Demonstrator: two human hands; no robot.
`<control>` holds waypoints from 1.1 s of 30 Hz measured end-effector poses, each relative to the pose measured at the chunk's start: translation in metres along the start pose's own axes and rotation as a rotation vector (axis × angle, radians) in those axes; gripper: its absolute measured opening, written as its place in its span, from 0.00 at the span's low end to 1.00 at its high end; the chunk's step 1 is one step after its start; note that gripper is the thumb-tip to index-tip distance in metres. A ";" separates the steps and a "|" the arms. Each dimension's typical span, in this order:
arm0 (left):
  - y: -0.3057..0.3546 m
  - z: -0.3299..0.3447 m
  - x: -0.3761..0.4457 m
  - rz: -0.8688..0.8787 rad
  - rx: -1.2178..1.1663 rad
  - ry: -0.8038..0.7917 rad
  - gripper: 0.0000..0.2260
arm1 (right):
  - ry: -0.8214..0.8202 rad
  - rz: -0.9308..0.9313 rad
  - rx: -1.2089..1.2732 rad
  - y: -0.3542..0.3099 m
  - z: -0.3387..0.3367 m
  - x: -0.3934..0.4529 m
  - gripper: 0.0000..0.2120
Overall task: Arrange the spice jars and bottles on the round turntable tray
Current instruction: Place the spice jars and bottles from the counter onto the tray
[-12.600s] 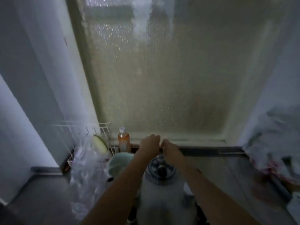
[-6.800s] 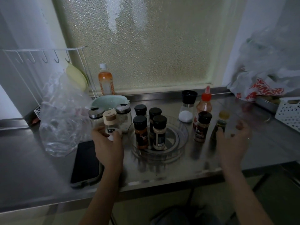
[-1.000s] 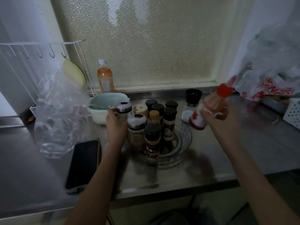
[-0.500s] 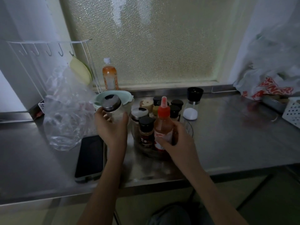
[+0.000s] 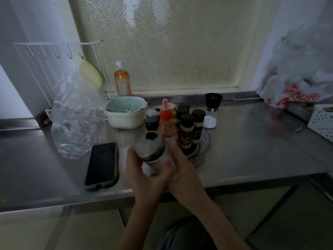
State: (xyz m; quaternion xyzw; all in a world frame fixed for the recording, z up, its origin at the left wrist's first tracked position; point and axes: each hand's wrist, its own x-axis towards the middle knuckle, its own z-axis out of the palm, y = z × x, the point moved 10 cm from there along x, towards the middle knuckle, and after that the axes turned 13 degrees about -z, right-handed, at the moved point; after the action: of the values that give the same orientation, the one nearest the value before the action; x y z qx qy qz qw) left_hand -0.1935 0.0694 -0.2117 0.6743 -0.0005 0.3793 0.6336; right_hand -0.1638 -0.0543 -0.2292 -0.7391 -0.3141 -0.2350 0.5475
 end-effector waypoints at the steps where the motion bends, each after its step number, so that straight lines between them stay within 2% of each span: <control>1: 0.001 0.008 -0.002 0.005 0.016 -0.061 0.18 | 0.032 -0.006 -0.057 0.000 -0.007 0.001 0.22; 4: 0.002 0.033 -0.005 0.024 0.069 -0.219 0.22 | 0.107 -0.030 -0.327 -0.001 -0.034 0.001 0.23; 7: 0.001 0.057 -0.007 0.080 0.172 -0.384 0.20 | 0.264 0.074 -0.343 0.012 -0.074 -0.002 0.23; 10: -0.010 0.065 -0.009 0.082 0.286 -0.430 0.14 | 0.350 0.103 -0.306 0.021 -0.098 0.007 0.23; 15: -0.036 0.064 0.002 -0.058 0.342 -0.363 0.05 | 0.203 0.140 -0.262 0.042 -0.079 0.021 0.24; 17: -0.041 0.066 0.005 -0.062 0.366 -0.380 0.02 | 0.166 0.172 -0.286 0.051 -0.069 0.017 0.26; 20: -0.040 0.067 0.006 -0.055 0.363 -0.398 0.03 | 0.129 0.188 -0.343 0.054 -0.064 0.014 0.28; 22: -0.038 0.065 0.007 -0.054 0.331 -0.400 0.02 | 0.080 0.199 -0.310 0.053 -0.065 0.014 0.28; 23: -0.037 0.066 0.007 -0.044 0.327 -0.414 0.05 | 0.068 0.213 -0.259 0.052 -0.067 0.014 0.25; 24: -0.036 0.068 0.006 -0.019 0.353 -0.439 0.08 | 0.089 0.227 -0.208 0.051 -0.075 0.015 0.21; 26: -0.034 0.077 0.005 0.078 0.522 -0.456 0.13 | 0.243 0.266 -0.156 0.053 -0.108 0.020 0.11; 28: -0.033 0.081 0.006 0.139 0.686 -0.390 0.17 | 0.439 0.306 -0.210 0.066 -0.153 0.030 0.09; 30: -0.034 0.082 0.011 0.115 0.709 -0.336 0.17 | 0.499 0.361 -0.309 0.093 -0.183 0.046 0.15; 33: -0.041 0.081 0.014 0.076 0.688 -0.315 0.18 | 0.363 0.488 -0.395 0.146 -0.190 0.072 0.30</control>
State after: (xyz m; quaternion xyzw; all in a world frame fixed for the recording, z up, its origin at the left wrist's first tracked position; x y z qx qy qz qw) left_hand -0.1222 0.0151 -0.2322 0.8972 0.0045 0.2722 0.3479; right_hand -0.0093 -0.2505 -0.2211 -0.8300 0.0252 -0.2809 0.4812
